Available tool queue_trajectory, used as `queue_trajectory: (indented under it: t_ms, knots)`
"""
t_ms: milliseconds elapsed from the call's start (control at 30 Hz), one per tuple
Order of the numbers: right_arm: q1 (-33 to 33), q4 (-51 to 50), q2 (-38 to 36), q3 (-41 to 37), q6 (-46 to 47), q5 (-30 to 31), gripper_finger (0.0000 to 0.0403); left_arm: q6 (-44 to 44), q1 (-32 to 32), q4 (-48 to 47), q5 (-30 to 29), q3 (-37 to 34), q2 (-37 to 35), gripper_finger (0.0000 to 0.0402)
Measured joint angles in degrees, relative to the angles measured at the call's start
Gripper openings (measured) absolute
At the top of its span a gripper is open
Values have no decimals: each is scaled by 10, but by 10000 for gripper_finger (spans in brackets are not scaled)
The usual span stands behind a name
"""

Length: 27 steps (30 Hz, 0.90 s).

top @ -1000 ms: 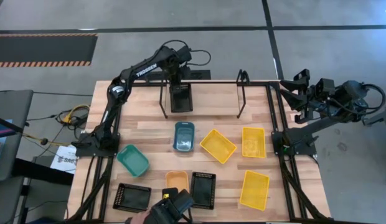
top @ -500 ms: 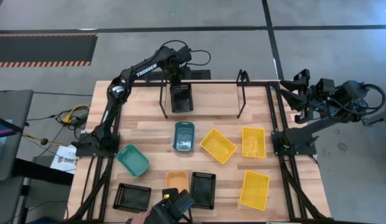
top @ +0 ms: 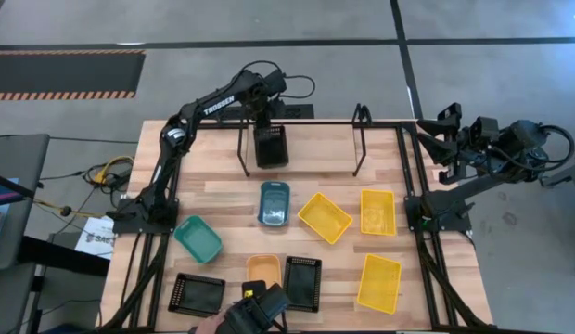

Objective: Stack baskets on shelf by color
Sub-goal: Put the middle black bin on the shelf, then put the top right yellow bin on the shelf

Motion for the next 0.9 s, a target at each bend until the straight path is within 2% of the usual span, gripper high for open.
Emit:
queue_trajectory:
  t_ms: [200,300,533,633,800,900]
  knots:
    - [0,-8,0,0,-8,-7,185,-27,-1,1,-18,0,0,110]
    - [0,-46,0,0,22,-11,184,-52,-1,-7,24,7,-3,120]
    - [0,-167,25,0,163,14,173,-124,-2,-79,161,107,-6,119]
    - [0,-211,39,4,222,14,172,-142,-1,-69,207,92,-40,119]
    - [0,-373,79,49,366,13,176,-157,-7,-64,218,91,-104,119]
    - [0,-479,112,87,451,-10,177,-169,-16,-53,216,91,-149,119]
